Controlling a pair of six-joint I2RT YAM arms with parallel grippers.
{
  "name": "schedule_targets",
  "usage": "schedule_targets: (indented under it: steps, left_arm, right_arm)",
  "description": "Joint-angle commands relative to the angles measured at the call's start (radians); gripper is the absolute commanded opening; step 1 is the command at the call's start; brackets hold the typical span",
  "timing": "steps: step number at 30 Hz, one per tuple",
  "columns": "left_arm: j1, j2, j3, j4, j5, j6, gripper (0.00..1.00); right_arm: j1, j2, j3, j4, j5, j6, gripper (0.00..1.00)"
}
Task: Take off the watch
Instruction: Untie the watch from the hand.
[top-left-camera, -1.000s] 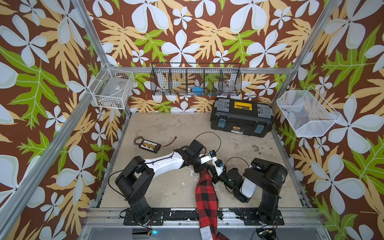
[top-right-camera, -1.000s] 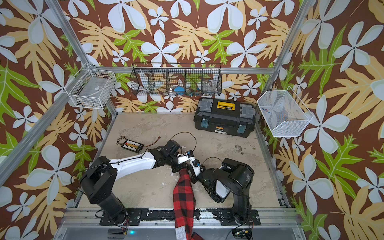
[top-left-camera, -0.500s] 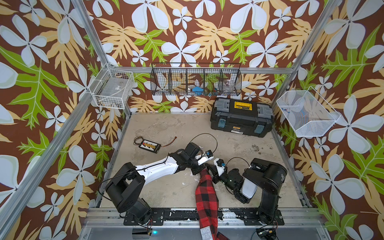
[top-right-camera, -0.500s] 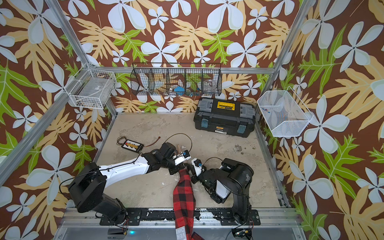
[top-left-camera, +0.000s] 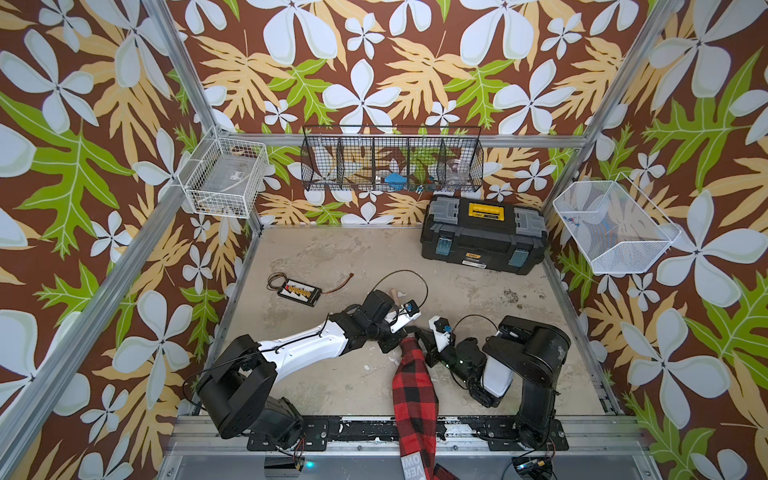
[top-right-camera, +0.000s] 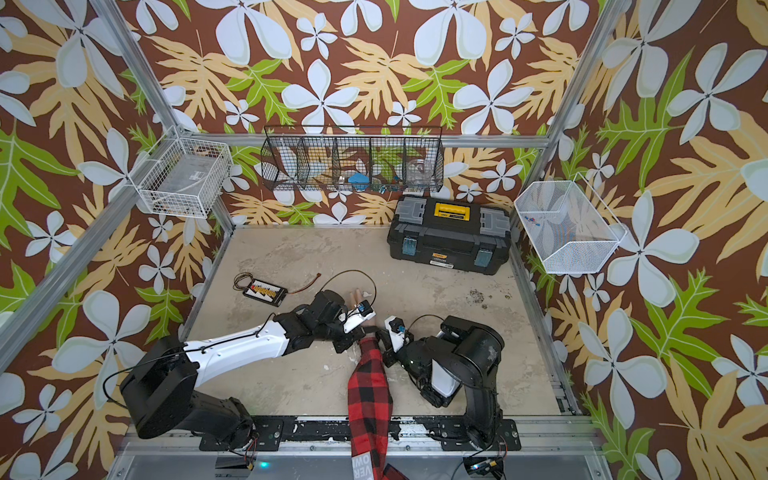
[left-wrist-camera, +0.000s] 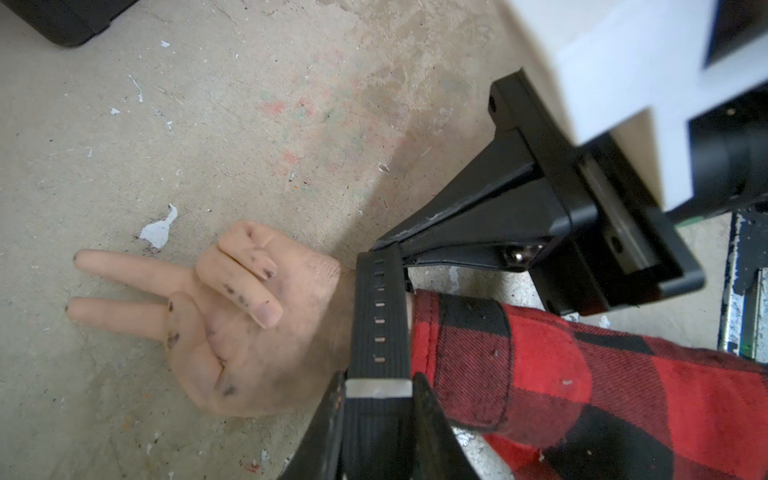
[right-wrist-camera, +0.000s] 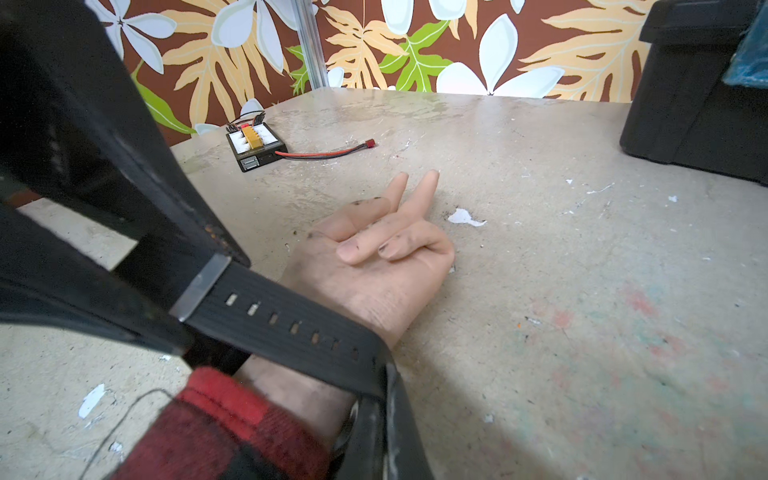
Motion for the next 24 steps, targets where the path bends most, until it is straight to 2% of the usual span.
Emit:
schedule_targets:
  steps: [1, 24]
  left_arm:
    - [0.004, -0.024, -0.011, -0.050, -0.058, -0.020, 0.20]
    - [0.004, -0.104, -0.092, -0.006, -0.140, -0.106, 0.20]
  right_arm:
    - [-0.014, 0.017, -0.014, -0.104, 0.185, 0.035, 0.00]
    - [-0.015, 0.044, -0.023, -0.084, 0.190, 0.058, 0.00]
